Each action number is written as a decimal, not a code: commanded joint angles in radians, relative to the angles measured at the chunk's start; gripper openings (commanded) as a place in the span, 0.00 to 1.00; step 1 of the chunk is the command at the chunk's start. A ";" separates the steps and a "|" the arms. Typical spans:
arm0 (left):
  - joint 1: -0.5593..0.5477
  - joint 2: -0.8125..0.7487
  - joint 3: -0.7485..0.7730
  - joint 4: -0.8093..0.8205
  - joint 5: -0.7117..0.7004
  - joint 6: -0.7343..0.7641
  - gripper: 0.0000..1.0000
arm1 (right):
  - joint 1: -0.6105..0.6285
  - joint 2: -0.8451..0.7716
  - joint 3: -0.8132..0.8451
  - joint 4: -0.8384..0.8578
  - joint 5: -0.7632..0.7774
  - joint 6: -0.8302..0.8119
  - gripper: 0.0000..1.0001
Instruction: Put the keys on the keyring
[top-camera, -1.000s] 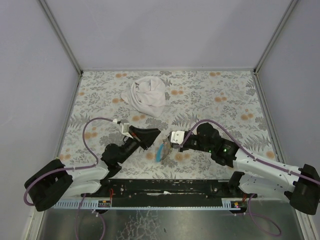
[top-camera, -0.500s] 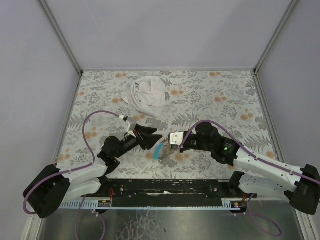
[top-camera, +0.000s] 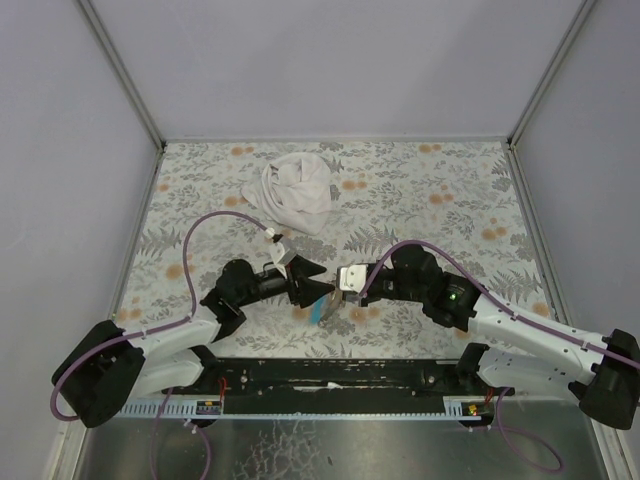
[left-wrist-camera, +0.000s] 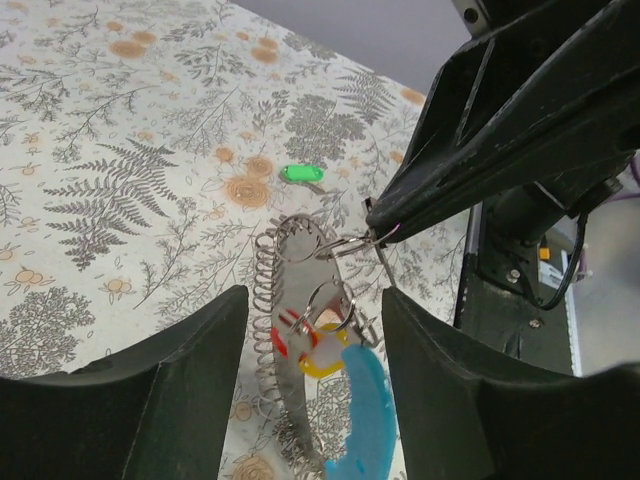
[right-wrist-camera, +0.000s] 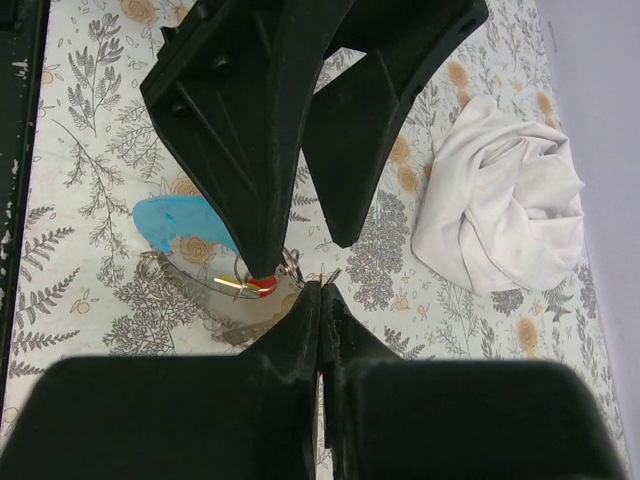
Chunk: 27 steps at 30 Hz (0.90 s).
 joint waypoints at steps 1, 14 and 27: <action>0.005 -0.008 0.037 -0.072 0.022 0.081 0.56 | 0.007 -0.016 0.056 0.021 -0.028 -0.013 0.00; 0.006 -0.134 0.046 -0.103 0.080 0.265 0.58 | 0.006 -0.002 0.105 -0.082 -0.074 -0.046 0.00; 0.005 -0.030 0.122 -0.115 0.226 0.301 0.50 | 0.007 0.018 0.139 -0.125 -0.101 -0.056 0.00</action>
